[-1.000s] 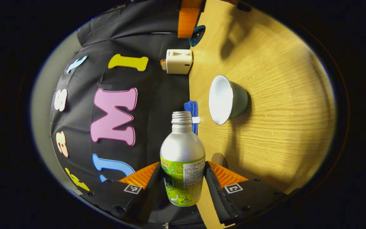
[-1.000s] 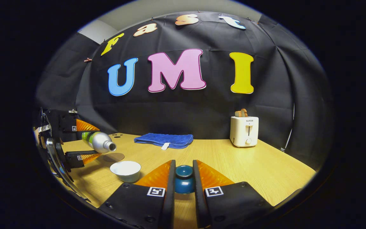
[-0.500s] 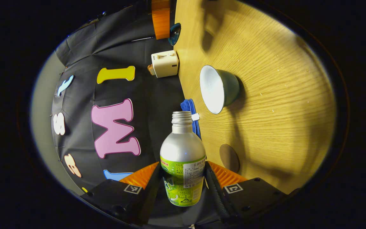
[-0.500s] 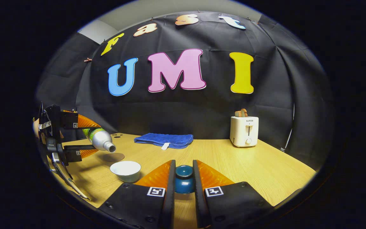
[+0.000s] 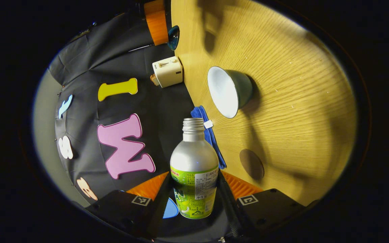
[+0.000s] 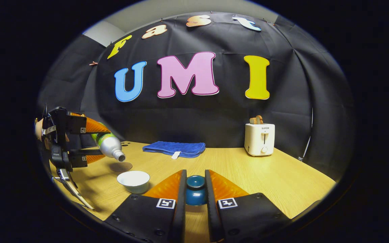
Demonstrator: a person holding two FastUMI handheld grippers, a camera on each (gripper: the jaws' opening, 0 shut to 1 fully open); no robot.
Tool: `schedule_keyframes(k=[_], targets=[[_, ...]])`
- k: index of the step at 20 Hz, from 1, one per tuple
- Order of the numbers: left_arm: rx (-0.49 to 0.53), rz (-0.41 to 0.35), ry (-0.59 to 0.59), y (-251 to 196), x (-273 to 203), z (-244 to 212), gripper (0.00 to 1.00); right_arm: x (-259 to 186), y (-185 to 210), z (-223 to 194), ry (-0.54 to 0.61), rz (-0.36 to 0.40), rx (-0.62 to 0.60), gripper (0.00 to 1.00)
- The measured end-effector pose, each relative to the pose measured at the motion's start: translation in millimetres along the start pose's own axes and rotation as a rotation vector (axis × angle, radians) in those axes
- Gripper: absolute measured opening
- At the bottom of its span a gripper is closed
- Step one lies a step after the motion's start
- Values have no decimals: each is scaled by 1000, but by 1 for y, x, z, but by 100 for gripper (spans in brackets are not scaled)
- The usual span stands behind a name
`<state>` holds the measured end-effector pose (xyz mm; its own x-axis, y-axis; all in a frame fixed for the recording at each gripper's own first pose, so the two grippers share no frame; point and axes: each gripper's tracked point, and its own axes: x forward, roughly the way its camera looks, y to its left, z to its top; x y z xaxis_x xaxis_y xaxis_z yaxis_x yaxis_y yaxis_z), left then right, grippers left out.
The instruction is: Open the teacup lid with one hand, grasp the water bottle and pour water into the teacup with the other hand; after pouring, place the water bottle on the coaster and then close the teacup lid.
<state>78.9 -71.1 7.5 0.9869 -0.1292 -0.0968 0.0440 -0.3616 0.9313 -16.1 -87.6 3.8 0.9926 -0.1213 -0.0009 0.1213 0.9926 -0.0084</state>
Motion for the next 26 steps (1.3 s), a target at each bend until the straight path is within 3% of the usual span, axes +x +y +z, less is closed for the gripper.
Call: schedule_keyframes(k=[26], targets=[[338,45,30,35,10,-7,79,0,0,0,0,0,0,31]])
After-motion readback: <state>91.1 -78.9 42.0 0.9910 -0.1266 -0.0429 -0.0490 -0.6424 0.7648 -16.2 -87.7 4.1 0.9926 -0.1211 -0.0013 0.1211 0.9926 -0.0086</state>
